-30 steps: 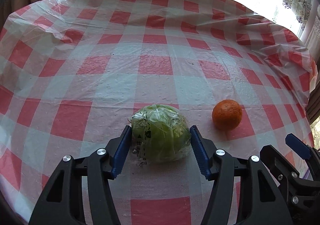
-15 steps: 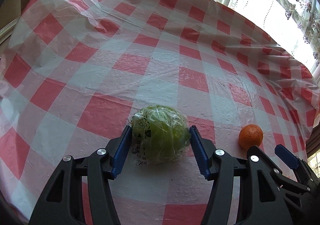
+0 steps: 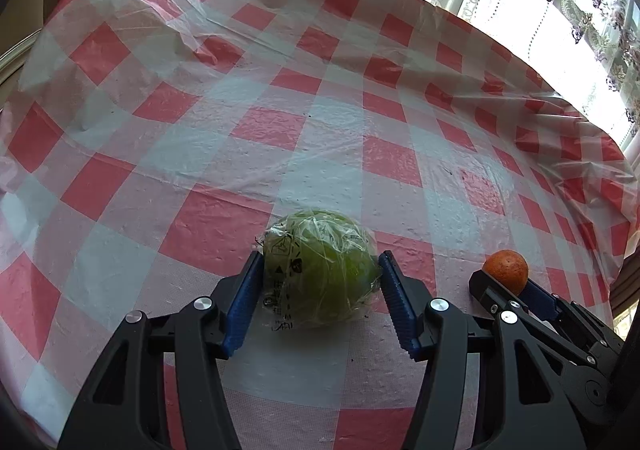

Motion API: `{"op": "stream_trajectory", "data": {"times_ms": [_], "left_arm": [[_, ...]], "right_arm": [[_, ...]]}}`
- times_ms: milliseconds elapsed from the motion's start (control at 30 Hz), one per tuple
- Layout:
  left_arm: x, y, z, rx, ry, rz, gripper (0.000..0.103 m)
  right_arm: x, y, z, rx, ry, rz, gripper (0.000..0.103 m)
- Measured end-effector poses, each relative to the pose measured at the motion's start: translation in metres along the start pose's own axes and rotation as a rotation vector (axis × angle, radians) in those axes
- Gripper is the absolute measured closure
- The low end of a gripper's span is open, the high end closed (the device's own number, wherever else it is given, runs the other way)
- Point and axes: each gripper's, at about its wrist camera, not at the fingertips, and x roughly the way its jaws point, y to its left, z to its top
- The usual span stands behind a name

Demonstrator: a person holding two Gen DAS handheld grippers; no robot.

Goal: Organize fruits
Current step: 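Grasp the green bagged fruit with the left tool while the right tool grasps the orange, then lift and carry the green bagged fruit and orange over into the white box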

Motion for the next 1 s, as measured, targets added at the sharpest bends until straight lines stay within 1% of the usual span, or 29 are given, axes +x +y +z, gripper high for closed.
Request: {"op": "stream_trajectory", "data": {"times_ms": [467, 1000], "left_arm": [[-0.003, -0.004, -0.005, 0.022, -0.005, -0.008, 0.046], [-0.023, -0.009, -0.011, 0.056, -0.064, -0.017, 0.046]], "right_arm": [[-0.010, -0.001, -0.011, -0.002, -0.005, -0.009, 0.065], [-0.039, -0.005, -0.026, 0.011, -0.035, -0.020, 0.066]]}}
